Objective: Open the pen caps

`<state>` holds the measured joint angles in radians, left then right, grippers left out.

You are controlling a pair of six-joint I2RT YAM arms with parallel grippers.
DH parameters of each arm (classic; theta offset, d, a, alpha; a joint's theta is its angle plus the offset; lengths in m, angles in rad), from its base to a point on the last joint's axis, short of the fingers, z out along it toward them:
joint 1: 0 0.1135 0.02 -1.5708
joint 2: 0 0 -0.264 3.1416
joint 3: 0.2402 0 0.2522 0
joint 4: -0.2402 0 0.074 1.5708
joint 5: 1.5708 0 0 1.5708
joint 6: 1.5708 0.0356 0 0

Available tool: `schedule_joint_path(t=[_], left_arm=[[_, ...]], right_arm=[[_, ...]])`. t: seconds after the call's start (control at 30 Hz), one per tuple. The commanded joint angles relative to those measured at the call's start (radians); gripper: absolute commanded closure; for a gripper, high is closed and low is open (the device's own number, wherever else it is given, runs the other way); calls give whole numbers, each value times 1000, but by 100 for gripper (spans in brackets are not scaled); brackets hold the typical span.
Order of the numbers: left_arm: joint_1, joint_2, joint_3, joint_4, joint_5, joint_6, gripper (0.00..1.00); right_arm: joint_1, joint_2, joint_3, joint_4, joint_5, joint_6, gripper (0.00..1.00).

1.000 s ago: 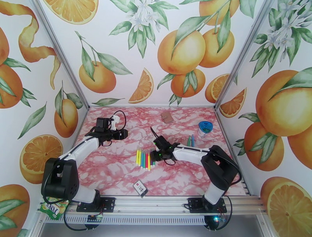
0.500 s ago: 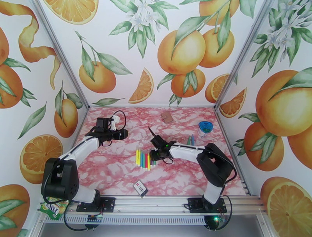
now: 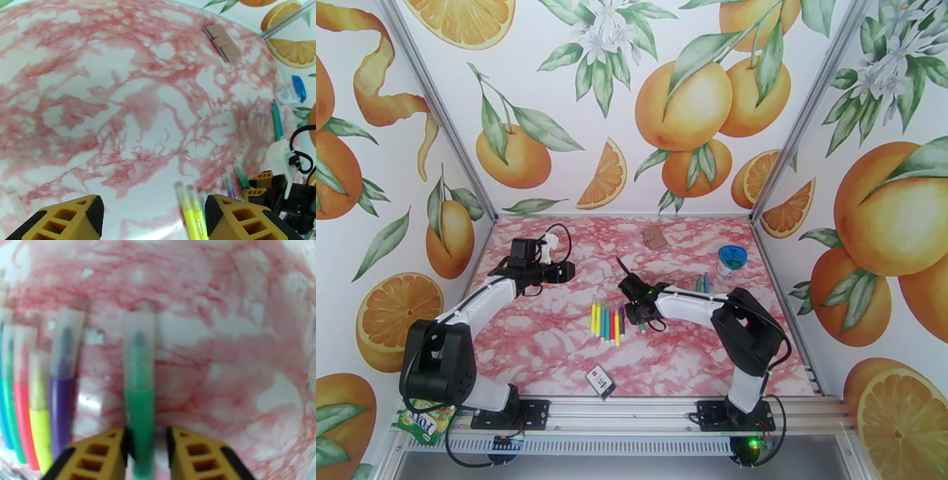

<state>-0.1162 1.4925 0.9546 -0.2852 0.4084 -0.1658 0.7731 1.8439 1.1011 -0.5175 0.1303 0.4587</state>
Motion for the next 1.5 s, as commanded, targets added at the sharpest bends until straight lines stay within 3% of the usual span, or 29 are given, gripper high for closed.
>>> schedule_joint_path(t=[0.0,0.3,0.73,1.0,1.47], left_arm=[[6,-2,26,20,3,-17,29],[4,0,17,43,30,-47,28],[-81,44,21,167,154,-149,27],[-148,84,57,241,268,-206,28],[-233,146,89,327,405,-245,31]], right_arm=[[1,49,11,-20,40,-5,70],[0,40,-6,10,55,-8,76],[-6,-162,-144,240,30,-32,86],[-8,-308,-260,459,-17,-53,87],[-7,-389,-294,598,-82,-95,87]])
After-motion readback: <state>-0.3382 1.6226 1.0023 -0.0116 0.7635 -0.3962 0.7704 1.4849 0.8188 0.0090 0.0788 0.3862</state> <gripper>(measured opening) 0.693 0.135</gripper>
